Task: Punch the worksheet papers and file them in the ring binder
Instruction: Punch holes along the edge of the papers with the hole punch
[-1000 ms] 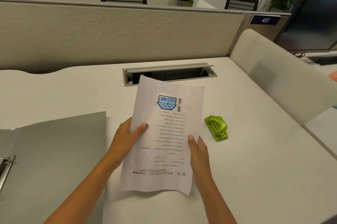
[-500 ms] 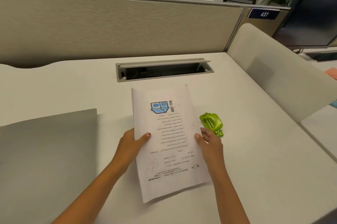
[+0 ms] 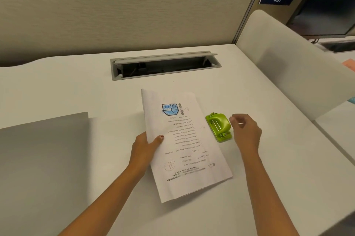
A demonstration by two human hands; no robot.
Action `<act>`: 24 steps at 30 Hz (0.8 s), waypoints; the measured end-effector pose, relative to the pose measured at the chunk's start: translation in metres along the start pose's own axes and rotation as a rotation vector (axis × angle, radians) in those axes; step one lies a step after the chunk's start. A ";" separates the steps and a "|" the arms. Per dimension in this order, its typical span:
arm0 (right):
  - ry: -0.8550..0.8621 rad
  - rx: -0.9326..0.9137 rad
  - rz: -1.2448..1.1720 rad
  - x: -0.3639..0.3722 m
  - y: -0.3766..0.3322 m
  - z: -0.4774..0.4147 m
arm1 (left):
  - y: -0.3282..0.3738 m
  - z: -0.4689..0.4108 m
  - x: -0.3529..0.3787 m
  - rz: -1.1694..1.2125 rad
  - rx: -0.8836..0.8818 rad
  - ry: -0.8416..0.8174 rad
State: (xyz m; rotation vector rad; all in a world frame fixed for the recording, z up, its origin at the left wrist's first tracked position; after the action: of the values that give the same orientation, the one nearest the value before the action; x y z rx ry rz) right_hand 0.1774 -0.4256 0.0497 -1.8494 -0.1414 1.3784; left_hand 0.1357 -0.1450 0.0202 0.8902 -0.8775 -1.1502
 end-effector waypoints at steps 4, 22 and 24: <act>-0.281 0.124 -0.072 0.008 0.003 -0.019 | -0.004 -0.003 0.004 0.009 -0.020 -0.004; -0.593 0.309 -0.195 0.008 0.002 -0.042 | -0.008 -0.003 0.016 -0.079 -0.017 -0.008; -0.584 0.315 -0.194 0.009 0.004 -0.043 | -0.009 -0.003 0.017 -0.087 -0.015 -0.003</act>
State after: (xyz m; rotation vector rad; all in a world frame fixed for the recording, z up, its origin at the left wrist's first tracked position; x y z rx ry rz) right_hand 0.2161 -0.4459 0.0435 -1.1112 -0.3669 1.6562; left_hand 0.1379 -0.1627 0.0130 0.9221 -0.8381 -1.2319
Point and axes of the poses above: each hand's wrist, its own z-axis away from the middle knuckle, its own x-axis out of the palm, y = z × x, the point moved 2 cm from there along -z, towards the middle knuckle, and after that the axes turned 12 degrees about z, right-handed, at the moved point
